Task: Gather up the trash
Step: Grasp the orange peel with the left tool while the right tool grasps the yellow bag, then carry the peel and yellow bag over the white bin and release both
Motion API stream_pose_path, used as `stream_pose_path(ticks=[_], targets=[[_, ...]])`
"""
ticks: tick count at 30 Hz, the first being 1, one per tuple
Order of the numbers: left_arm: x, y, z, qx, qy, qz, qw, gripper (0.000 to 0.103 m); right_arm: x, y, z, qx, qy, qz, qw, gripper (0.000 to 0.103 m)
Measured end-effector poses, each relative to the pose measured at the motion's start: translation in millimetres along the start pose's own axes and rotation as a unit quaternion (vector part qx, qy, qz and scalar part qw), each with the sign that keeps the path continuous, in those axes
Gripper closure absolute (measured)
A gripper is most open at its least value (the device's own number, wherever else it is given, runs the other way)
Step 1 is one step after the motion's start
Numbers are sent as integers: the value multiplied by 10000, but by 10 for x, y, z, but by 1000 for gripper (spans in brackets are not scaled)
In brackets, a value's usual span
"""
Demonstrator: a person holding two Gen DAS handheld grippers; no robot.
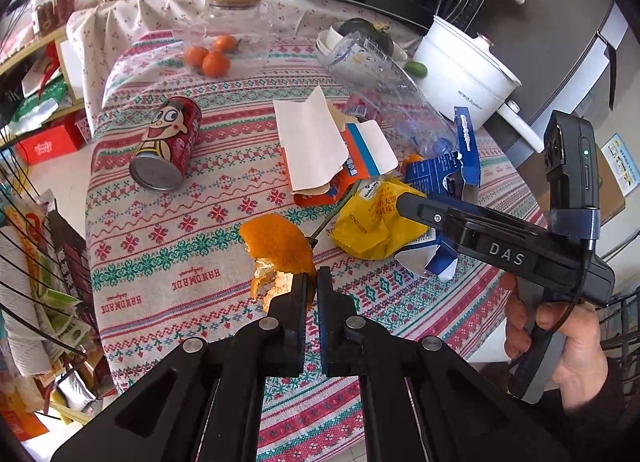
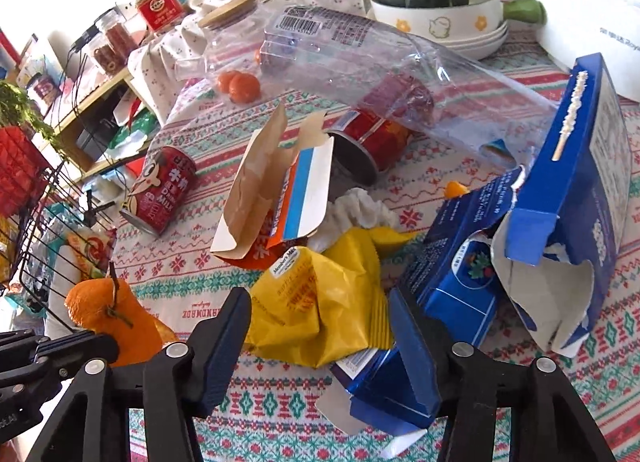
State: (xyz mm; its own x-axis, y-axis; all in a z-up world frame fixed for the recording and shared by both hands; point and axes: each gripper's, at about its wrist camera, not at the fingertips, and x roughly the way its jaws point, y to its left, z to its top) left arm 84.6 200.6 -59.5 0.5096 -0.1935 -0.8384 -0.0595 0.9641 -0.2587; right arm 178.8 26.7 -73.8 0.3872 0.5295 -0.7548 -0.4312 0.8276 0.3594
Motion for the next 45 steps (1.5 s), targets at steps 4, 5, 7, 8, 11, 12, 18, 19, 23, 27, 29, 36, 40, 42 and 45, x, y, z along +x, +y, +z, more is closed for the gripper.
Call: stream_pose_path(ticks=[4,5,7,8,11,12,18,19,23,27,29,36,40,42,45], targets=[[27,47,22,-87,26,18,10000,99,121,32,11,-158,81,-104,9998,54],[27,59,28,-117,20,18,9999,99,143,35,9,-200,111,-132,9997,58],[23,80,41,-157,1,21,9999,99,183,30,-5,-268,185,-171,9993,70],[25,87,45,-172,-5,27,9998,99,196,27,-8,-281,208,-188,9992,79],[28,104,38,-216,-3,58,9997,99,154,26,-18,-229,188,-150,9994,87],[24,111,37,-236,-7,59,9997,99,116,30,-16,-217,160,-123,9996,88],[-66,99,63,-372,-165,-25,9992,99,-305,14,22,-188,-186,141,9996,90],[-77,78,66,-375,-183,-52,9991,99,-396,2,19,-179,-259,174,9994,90],[-92,-105,72,-268,-193,-241,9992,99,-786,-89,1,-191,-513,134,9984,90],[-68,-386,86,-52,-175,-429,9989,99,-1177,-322,-57,-202,-684,-154,9973,90],[-46,-544,104,28,-163,-559,9983,99,-1358,-475,-89,-136,-754,-301,9966,90],[89,-1217,117,463,-90,-950,9944,99,-1872,-1108,-325,442,-710,-799,9933,89],[211,-1600,81,764,28,-1121,9907,99,-2120,-1381,-496,631,-607,-1039,9907,89],[271,-1786,52,928,103,-1203,9883,99,-2221,-1486,-581,631,-589,-1195,9891,89],[349,-2035,0,1154,198,-1287,9847,99,-2325,-1660,-726,744,-524,-1377,9863,89]])
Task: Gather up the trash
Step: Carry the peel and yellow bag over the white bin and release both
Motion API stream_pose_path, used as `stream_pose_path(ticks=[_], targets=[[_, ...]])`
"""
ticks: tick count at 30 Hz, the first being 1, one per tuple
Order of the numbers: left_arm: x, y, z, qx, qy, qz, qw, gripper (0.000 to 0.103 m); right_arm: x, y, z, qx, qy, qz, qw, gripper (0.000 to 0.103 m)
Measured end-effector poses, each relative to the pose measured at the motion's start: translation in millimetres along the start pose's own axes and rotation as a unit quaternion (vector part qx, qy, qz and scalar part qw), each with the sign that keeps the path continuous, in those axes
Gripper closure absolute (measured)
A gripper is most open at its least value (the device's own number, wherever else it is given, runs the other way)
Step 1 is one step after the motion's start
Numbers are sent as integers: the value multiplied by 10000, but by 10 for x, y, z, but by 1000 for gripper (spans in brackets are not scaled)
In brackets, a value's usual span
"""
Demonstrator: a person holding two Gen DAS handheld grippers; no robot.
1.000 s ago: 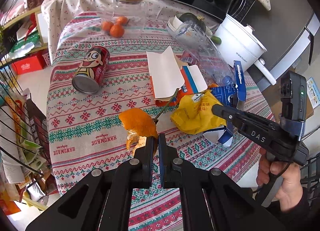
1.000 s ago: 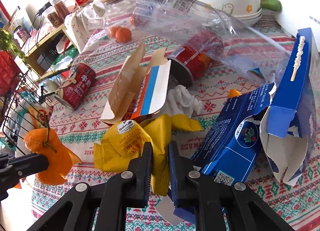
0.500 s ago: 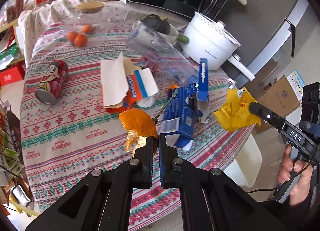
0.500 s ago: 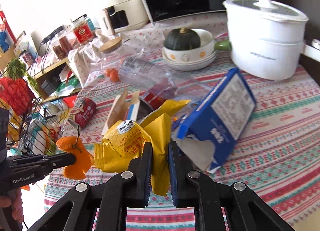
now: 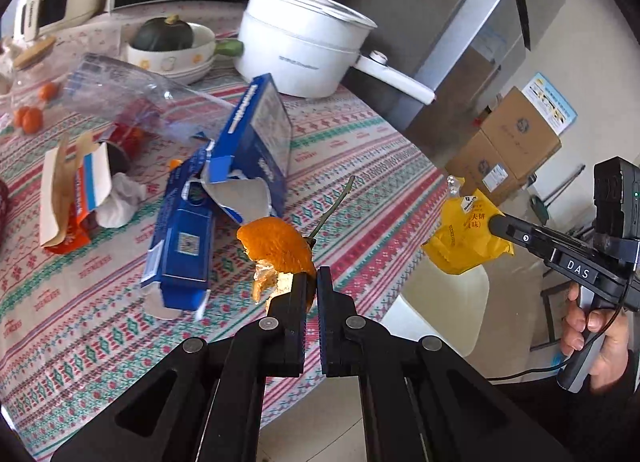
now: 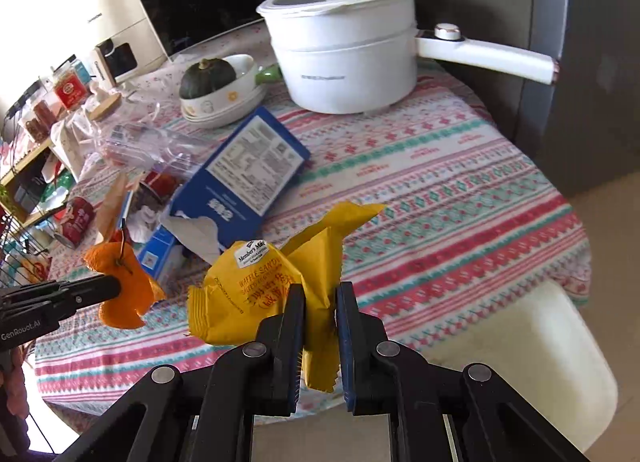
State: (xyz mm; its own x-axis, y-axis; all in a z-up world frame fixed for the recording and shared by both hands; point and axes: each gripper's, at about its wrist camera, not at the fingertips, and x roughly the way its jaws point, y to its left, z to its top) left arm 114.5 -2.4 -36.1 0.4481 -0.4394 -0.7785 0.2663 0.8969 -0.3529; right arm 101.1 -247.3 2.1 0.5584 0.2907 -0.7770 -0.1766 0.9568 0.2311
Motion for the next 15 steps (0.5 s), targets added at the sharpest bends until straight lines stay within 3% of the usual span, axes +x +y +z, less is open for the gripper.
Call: stream_pose_path(ticks=[15], targets=[[499,-809,34,732,303,-536,9954,99,-128,-1045,-498,817,436,-687,9933,89]])
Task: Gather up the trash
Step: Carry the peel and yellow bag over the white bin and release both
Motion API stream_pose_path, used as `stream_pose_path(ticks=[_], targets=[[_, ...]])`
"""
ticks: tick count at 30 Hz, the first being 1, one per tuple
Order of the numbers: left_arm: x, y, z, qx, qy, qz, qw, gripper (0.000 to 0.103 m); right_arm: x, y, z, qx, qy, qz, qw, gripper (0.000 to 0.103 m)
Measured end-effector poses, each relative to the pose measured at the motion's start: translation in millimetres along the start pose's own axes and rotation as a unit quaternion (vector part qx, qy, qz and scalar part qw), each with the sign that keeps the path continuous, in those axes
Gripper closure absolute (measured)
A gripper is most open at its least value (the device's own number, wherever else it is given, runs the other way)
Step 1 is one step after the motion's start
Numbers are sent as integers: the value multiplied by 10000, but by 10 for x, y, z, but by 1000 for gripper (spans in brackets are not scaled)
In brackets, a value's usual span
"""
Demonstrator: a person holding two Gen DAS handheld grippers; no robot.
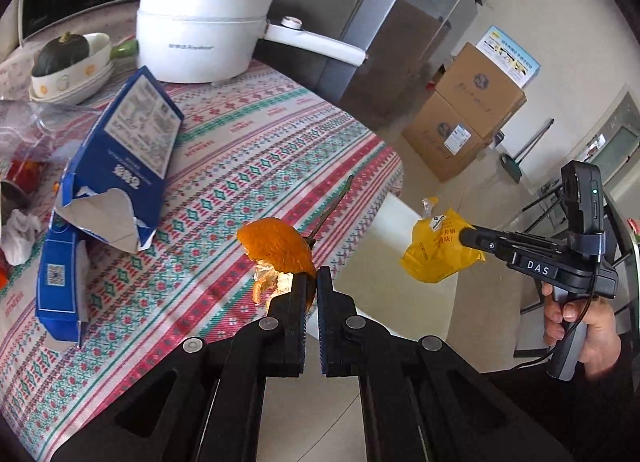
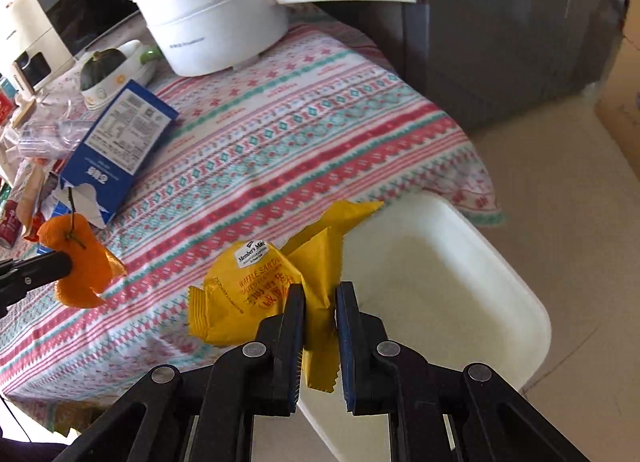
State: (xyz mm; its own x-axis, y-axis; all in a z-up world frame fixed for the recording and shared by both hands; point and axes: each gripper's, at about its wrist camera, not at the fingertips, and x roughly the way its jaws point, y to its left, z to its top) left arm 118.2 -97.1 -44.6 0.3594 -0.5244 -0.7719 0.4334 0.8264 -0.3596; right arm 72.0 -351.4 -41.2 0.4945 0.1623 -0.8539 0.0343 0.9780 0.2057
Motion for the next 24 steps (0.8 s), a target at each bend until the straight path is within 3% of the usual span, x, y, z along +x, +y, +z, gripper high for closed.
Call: stream_pose_path(ticks=[9,16,24], targets=[[532,-550,-1,515,218,-396,9976,99,84,-580,-196,450,318,-344,9979,89],[1003,-869,34,462,299,-755,9956,99,21,-907,-331,788,358,-491,9950,89],[1361,-941,-59,759,463,-489,9948,96,49,-1077,-376,904,436,-639,9929,89]])
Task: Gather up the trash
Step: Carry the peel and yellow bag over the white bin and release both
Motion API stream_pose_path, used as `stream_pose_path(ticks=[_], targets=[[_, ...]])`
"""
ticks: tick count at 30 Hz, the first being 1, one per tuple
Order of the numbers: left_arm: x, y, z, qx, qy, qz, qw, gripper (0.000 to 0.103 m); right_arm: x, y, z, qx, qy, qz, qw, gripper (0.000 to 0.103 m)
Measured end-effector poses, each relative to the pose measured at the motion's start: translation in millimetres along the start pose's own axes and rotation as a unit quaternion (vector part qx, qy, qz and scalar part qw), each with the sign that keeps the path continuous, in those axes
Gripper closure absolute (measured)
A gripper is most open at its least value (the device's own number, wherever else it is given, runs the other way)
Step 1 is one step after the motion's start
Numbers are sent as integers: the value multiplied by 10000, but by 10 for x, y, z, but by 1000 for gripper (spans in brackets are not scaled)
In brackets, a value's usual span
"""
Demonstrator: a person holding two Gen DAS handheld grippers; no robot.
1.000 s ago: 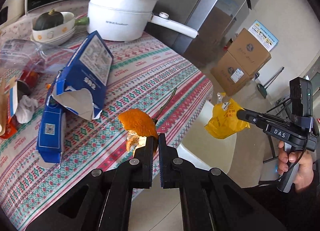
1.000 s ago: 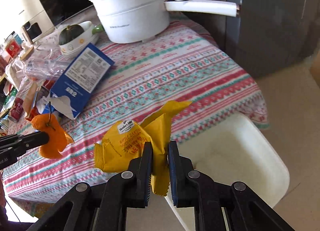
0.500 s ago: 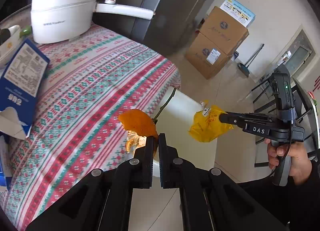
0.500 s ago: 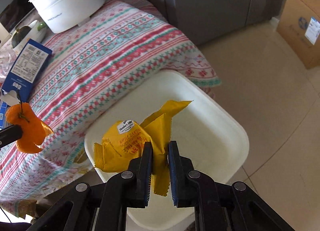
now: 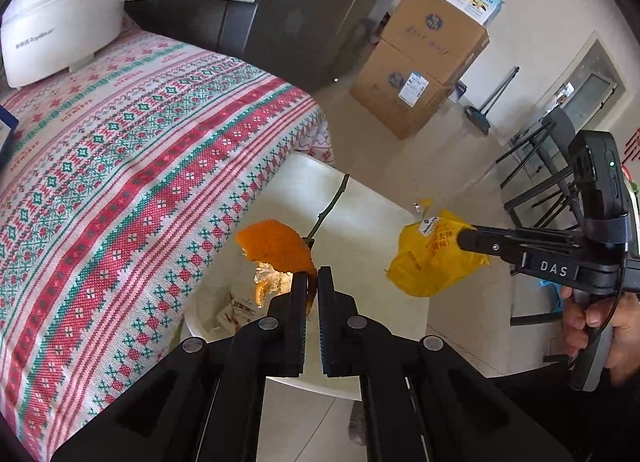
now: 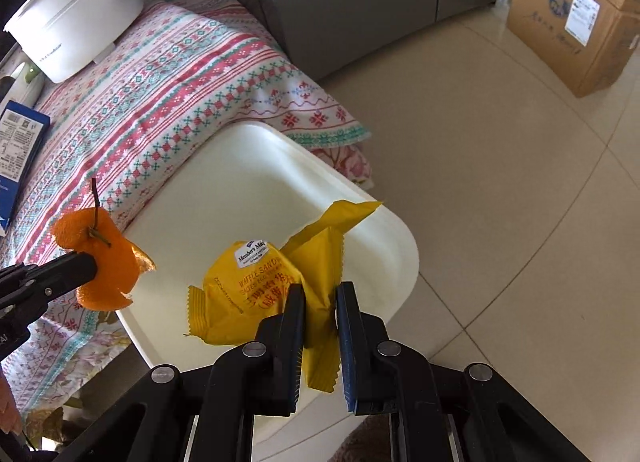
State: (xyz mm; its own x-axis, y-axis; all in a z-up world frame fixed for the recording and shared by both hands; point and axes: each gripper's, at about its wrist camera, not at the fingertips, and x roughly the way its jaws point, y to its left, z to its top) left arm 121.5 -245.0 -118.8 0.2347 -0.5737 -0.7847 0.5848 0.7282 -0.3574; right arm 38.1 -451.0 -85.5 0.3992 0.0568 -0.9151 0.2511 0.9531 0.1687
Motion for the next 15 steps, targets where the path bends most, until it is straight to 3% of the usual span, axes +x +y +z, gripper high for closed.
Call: stream_pose_path(ticks=[1,5,11,15], targets=[[37,19,1,48,74,31,10000,88,0,-3,3,3,1,-3,10000,89],[-5,88,-5,233,147,539,9982,31,9,19,23,-23,11,-63,10000,88],[-409,182,-38,358,30,837,9958,15,35,114,63,-61,30,-72,10000,88],[-696,285,-80,380,-52,1077,9934,13,34,220,101,-41,12,-22,10000,84]])
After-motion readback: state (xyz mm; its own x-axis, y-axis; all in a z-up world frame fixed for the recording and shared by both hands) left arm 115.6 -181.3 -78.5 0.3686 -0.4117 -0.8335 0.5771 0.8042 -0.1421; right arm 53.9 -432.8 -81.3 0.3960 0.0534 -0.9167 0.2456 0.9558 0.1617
